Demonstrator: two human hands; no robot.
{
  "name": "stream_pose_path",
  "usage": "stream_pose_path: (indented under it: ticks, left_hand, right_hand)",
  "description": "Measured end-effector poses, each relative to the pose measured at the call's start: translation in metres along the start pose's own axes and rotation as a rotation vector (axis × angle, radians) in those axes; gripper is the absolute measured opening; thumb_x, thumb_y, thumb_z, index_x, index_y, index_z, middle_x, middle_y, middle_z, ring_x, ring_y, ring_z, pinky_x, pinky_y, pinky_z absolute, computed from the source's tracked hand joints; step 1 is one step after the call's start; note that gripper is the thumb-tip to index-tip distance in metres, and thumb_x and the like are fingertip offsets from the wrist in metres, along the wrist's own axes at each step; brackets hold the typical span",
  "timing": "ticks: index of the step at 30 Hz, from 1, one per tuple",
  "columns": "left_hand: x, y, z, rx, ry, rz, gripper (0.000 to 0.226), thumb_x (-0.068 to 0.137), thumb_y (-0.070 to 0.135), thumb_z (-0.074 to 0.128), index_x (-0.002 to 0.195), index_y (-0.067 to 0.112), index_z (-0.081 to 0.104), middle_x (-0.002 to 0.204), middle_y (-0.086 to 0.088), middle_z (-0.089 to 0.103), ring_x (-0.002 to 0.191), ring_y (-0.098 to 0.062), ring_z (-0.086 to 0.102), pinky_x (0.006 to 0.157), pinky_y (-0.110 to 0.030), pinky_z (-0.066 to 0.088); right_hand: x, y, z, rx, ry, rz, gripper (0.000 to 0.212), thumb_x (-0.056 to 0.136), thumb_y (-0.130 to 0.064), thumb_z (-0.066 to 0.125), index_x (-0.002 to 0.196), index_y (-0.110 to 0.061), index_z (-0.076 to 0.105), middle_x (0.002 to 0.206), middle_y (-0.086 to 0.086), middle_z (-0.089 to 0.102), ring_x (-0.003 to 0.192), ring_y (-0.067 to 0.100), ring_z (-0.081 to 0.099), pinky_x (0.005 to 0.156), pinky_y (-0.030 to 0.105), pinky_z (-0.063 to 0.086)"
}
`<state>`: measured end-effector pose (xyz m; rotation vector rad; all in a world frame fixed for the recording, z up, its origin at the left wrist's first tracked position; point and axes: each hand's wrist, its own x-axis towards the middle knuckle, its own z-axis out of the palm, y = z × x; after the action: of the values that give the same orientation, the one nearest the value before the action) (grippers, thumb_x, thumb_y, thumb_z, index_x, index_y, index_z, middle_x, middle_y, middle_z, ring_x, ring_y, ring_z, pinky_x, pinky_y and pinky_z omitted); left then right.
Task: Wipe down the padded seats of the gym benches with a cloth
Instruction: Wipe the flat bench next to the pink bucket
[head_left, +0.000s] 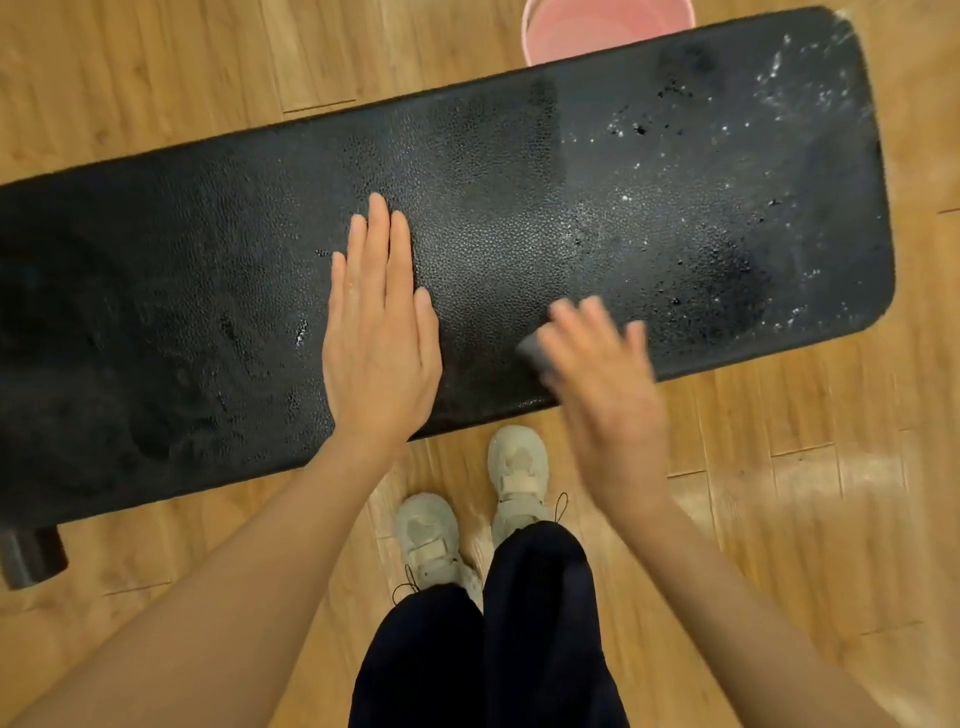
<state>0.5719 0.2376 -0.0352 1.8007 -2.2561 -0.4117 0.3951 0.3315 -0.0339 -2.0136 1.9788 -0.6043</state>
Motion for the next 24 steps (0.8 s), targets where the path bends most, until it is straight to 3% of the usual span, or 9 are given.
stream_pose_path:
  ticks: [3, 5, 8, 10, 12, 16, 20, 22, 24]
  left_hand:
    - [-0.001, -0.001, 0.002, 0.002, 0.013, 0.001, 0.054, 0.106, 0.021, 0.024, 0.158, 0.005, 0.018, 0.167, -0.009, 0.011, 0.155, -0.024, 0.008, 0.127, -0.035, 0.003]
    - [-0.001, -0.002, 0.003, 0.002, 0.022, 0.006, 0.054, 0.106, 0.021, 0.024, 0.158, 0.005, 0.018, 0.167, -0.009, 0.011, 0.155, -0.024, 0.009, 0.127, -0.036, 0.005]
    - [-0.001, -0.003, 0.004, -0.002, 0.029, 0.017, 0.055, 0.106, 0.021, 0.024, 0.158, 0.005, 0.018, 0.167, -0.009, 0.011, 0.155, -0.024, 0.009, 0.127, -0.037, 0.006]
    - [-0.001, -0.003, 0.003, -0.005, 0.028, 0.023, 0.054, 0.106, 0.022, 0.023, 0.158, 0.005, 0.018, 0.167, -0.009, 0.011, 0.155, -0.024, 0.008, 0.127, -0.037, 0.006]
    - [-0.002, -0.003, 0.003, 0.003, 0.032, 0.026, 0.054, 0.107, 0.022, 0.022, 0.158, 0.005, 0.017, 0.167, -0.009, 0.011, 0.155, -0.024, 0.008, 0.127, -0.038, 0.006]
    - [-0.002, -0.002, 0.005, 0.014, 0.045, 0.024, 0.054, 0.107, 0.022, 0.022, 0.158, 0.005, 0.016, 0.167, -0.009, 0.011, 0.155, -0.024, 0.008, 0.127, -0.037, 0.005]
    - [-0.002, -0.003, 0.004, 0.037, 0.036, 0.024, 0.054, 0.107, 0.021, 0.022, 0.158, 0.006, 0.016, 0.168, -0.009, 0.01, 0.155, -0.024, 0.007, 0.127, -0.036, 0.004]
    - [-0.002, -0.002, 0.004, 0.037, 0.034, 0.031, 0.054, 0.107, 0.021, 0.023, 0.158, 0.005, 0.016, 0.168, -0.009, 0.01, 0.155, -0.024, 0.007, 0.127, -0.036, 0.005]
    - [-0.002, -0.002, 0.004, 0.026, 0.035, 0.032, 0.054, 0.107, 0.02, 0.023, 0.158, 0.005, 0.016, 0.167, -0.009, 0.01, 0.155, -0.024, 0.008, 0.127, -0.038, 0.006]
  right_hand:
    - [0.002, -0.014, 0.006, 0.114, 0.243, 0.39, 0.037, 0.098, -0.005, 0.053, 0.135, -0.006, 0.056, 0.148, 0.01, 0.047, 0.144, 0.028, 0.032, 0.123, 0.043, 0.011]
    - [0.005, -0.052, 0.026, 0.107, 0.317, 0.493, 0.037, 0.098, -0.005, 0.053, 0.135, -0.005, 0.056, 0.148, 0.012, 0.046, 0.145, 0.029, 0.031, 0.123, 0.045, 0.012]
    - [-0.005, -0.085, 0.043, 0.134, 0.181, 0.303, 0.037, 0.098, -0.004, 0.051, 0.135, -0.005, 0.056, 0.148, 0.011, 0.047, 0.144, 0.029, 0.033, 0.122, 0.044, 0.015]
    - [-0.006, -0.06, 0.027, 0.109, 0.079, 0.142, 0.035, 0.097, -0.003, 0.049, 0.13, -0.006, 0.06, 0.141, 0.011, 0.054, 0.138, 0.029, 0.042, 0.119, 0.05, 0.024]
    - [-0.004, -0.024, 0.009, -0.002, 0.075, 0.195, 0.03, 0.094, -0.002, 0.049, 0.119, -0.011, 0.063, 0.128, 0.008, 0.059, 0.126, 0.028, 0.05, 0.108, 0.057, 0.035]
    - [0.001, -0.025, 0.017, 0.091, 0.489, 0.634, 0.037, 0.099, -0.005, 0.05, 0.135, -0.004, 0.054, 0.147, 0.014, 0.047, 0.143, 0.032, 0.033, 0.122, 0.043, 0.016]
    - [-0.016, -0.089, 0.053, 0.119, 0.213, 0.292, 0.04, 0.099, -0.002, 0.042, 0.138, -0.006, 0.053, 0.15, 0.01, 0.044, 0.146, 0.027, 0.03, 0.122, 0.042, 0.015]
    - [-0.022, -0.065, 0.04, 0.119, 0.074, 0.107, 0.039, 0.103, -0.002, 0.036, 0.137, -0.008, 0.054, 0.148, 0.007, 0.046, 0.144, 0.024, 0.033, 0.122, 0.041, 0.015]
    - [-0.024, -0.026, 0.019, 0.059, 0.068, 0.085, 0.04, 0.102, -0.001, 0.038, 0.138, -0.012, 0.051, 0.148, 0.006, 0.046, 0.144, 0.023, 0.034, 0.122, 0.041, 0.014]
